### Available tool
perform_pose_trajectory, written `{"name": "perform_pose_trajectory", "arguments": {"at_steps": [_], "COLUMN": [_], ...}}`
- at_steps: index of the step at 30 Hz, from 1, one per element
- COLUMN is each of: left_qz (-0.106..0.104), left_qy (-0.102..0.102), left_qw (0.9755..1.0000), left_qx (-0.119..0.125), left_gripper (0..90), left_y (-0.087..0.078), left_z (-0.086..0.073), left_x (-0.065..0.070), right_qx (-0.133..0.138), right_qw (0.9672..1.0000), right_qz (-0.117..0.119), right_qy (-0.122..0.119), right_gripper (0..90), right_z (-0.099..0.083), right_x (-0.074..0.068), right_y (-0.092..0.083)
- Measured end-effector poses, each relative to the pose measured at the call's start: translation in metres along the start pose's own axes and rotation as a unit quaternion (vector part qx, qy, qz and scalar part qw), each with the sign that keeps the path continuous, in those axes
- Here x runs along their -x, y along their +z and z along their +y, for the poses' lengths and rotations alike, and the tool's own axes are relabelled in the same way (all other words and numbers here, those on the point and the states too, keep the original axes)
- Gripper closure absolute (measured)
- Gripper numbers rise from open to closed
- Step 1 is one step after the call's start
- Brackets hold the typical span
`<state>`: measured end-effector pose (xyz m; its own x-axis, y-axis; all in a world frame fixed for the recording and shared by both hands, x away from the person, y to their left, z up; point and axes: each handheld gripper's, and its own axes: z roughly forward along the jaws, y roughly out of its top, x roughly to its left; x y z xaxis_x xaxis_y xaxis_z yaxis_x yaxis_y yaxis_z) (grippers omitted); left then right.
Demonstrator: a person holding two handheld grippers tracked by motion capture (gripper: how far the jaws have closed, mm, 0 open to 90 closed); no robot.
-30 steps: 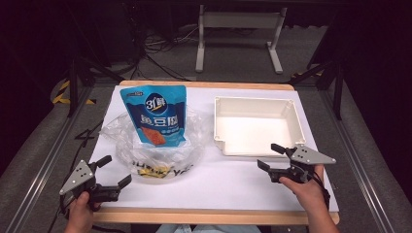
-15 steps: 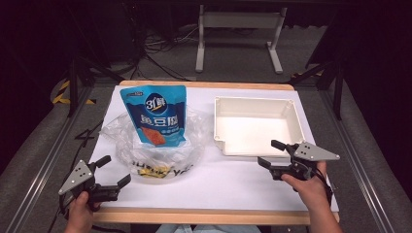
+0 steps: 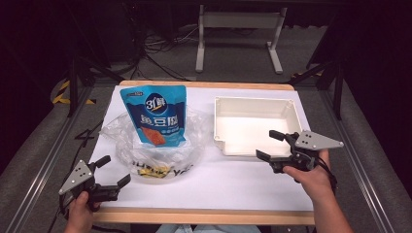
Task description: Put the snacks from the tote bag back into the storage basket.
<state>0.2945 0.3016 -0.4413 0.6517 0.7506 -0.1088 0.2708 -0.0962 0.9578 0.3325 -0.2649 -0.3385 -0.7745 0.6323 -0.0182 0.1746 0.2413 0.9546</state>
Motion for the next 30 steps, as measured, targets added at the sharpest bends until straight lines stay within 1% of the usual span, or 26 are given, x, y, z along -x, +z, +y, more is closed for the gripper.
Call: {"name": "perform_pose_trajectory", "arguments": {"at_steps": [2, 3, 4, 5, 6, 7, 11, 12, 15, 19, 20, 22, 24, 27, 28, 30], "left_qz": [0.001, 0.001, 0.003, 0.003, 0.003, 0.003, 0.004, 0.005, 0.006, 0.006, 0.006, 0.006, 0.006, 0.006, 0.006, 0.006], "left_qy": [0.0, 0.0, -0.002, -0.002, -0.001, 0.0, -0.002, -0.003, -0.003, -0.002, -0.002, -0.002, -0.001, -0.002, -0.002, -0.001], "left_qw": [1.0, 1.0, 1.0, 1.0, 1.0, 1.0, 1.0, 1.0, 1.0, 1.0, 1.0, 1.0, 1.0, 1.0, 1.0, 1.0], "left_qx": [-0.001, -0.001, 0.005, 0.005, -0.001, -0.001, 0.0, 0.006, 0.005, 0.004, 0.004, 0.004, 0.004, 0.004, 0.004, 0.004], "left_gripper": [0.2, 0.2, 0.2, 0.2, 0.2, 0.2, 0.2, 0.2, 0.2, 0.2, 0.2, 0.2, 0.2, 0.2, 0.2, 0.2], "left_y": [0.0, 0.0, 0.0, 0.0, 0.0, 0.0, 0.0, 0.001, 0.0, 0.0, 0.0, 0.0, 0.0, 0.0, 0.0, 0.0], "left_z": [0.0, 0.0, -0.001, -0.001, 0.0, 0.0, -0.001, -0.001, -0.001, -0.001, -0.001, -0.001, -0.001, -0.001, -0.001, -0.001], "left_x": [0.0, 0.0, 0.0, 0.0, 0.0, 0.0, 0.0, 0.0, 0.0, 0.0, 0.0, -0.001, -0.001, 0.0, 0.0, 0.0], "right_qx": [-0.01, -0.01, -0.01, -0.007, -0.006, -0.005, -0.007, -0.007, -0.003, -0.003, -0.003, -0.003, -0.003, -0.002, -0.002, -0.004], "right_qw": [0.9999, 0.9999, 0.9998, 0.9998, 0.9997, 0.9996, 0.9994, 0.9994, 0.9993, 0.999, 0.999, 0.9987, 0.9987, 0.9983, 0.9983, 0.998], "right_qz": [0.005, 0.005, 0.009, 0.011, 0.011, 0.011, 0.016, 0.016, 0.022, 0.031, 0.031, 0.035, 0.036, 0.045, 0.045, 0.049], "right_qy": [-0.008, -0.013, -0.015, -0.017, -0.019, -0.024, -0.029, -0.031, -0.028, -0.032, -0.032, -0.036, -0.035, -0.037, -0.037, -0.041], "right_gripper": [19.0, 19.0, 19.0, 19.0, 19.0, 19.0, 18.9, 18.7, 18.5, 18.3, 18.3, 17.8, 17.8, 17.3, 17.3, 16.8], "right_z": [0.005, 0.009, 0.012, 0.015, 0.019, 0.022, 0.029, 0.032, 0.036, 0.044, 0.044, 0.05, 0.052, 0.06, 0.06, 0.064], "right_x": [0.0, -0.001, -0.001, -0.001, -0.002, -0.002, -0.002, -0.002, -0.002, -0.001, -0.001, -0.001, 0.0, 0.001, 0.001, 0.003], "right_y": [0.003, 0.004, 0.005, 0.005, 0.006, 0.007, 0.011, 0.014, 0.02, 0.029, 0.029, 0.035, 0.036, 0.045, 0.045, 0.054]}}
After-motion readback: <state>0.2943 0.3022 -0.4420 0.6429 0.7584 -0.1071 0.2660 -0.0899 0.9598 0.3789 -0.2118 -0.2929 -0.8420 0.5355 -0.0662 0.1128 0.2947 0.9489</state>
